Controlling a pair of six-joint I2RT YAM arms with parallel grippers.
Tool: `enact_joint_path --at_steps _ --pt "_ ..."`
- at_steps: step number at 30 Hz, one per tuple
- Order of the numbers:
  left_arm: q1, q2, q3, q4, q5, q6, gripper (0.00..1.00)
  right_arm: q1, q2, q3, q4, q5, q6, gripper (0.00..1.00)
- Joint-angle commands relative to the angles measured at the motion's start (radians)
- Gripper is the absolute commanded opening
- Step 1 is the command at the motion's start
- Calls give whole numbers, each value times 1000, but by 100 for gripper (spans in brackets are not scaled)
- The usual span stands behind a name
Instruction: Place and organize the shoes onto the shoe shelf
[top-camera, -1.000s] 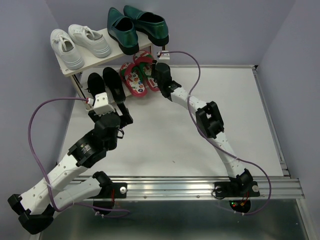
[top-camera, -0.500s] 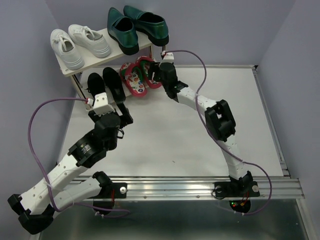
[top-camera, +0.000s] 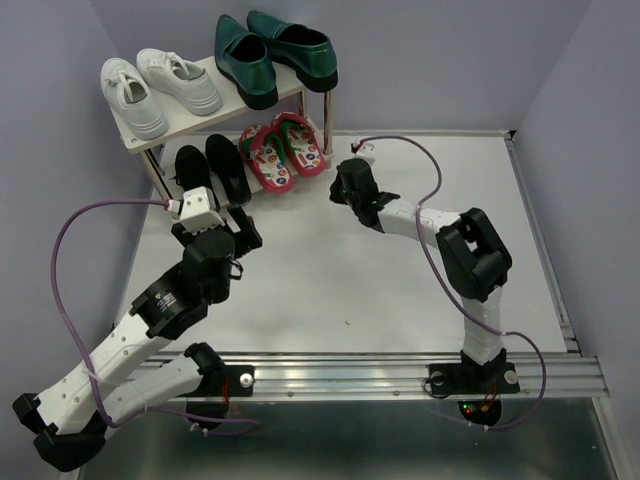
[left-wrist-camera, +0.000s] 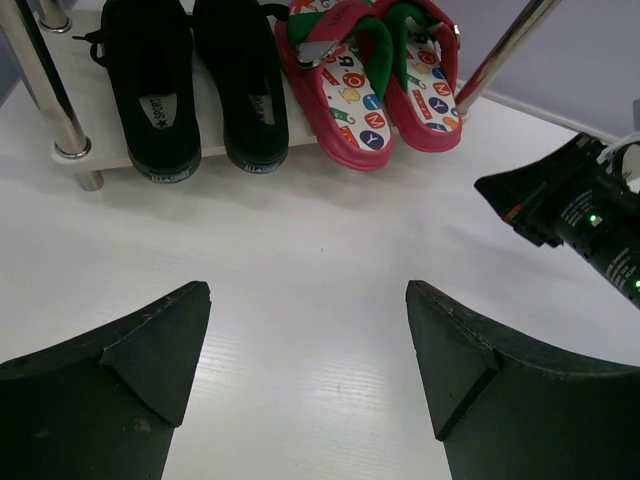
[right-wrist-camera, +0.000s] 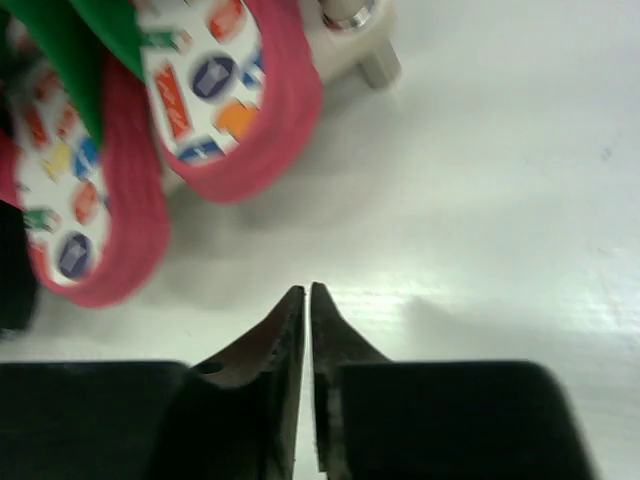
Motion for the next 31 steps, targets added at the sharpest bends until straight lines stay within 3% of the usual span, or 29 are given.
enact_joint_path --at_steps 1,2,3,4,5,6,14,21,26,31 --pt "2 -26 19 2 -40 -11 90 3 -123 -102 -65 40 48 21" --pt "2 -26 19 4 -39 -11 90 3 -149 -121 -90 61 53 32" --pt "2 -26 19 7 -37 -9 90 3 -176 -142 -108 90 53 68" --pt "2 -26 17 8 -40 -5 90 3 -239 -186 -148 110 45 78" --pt "2 -27 16 13 -42 0 90 3 -273 -207 -168 132 42 97" --pt "2 -29 13 21 -42 10 90 3 -339 -225 -207 174 34 100" --pt "2 -42 28 47 -55 50 90 3 -672 -405 -568 399 69 100" --pt "2 -62 66 47 -69 86 90 3 -1041 -520 -959 583 287 100" --pt "2 -68 71 44 -77 87 90 3 -1149 -529 -1156 618 387 100" --pt "2 -64 65 53 -65 86 90 3 -1180 -535 -1202 640 436 100"
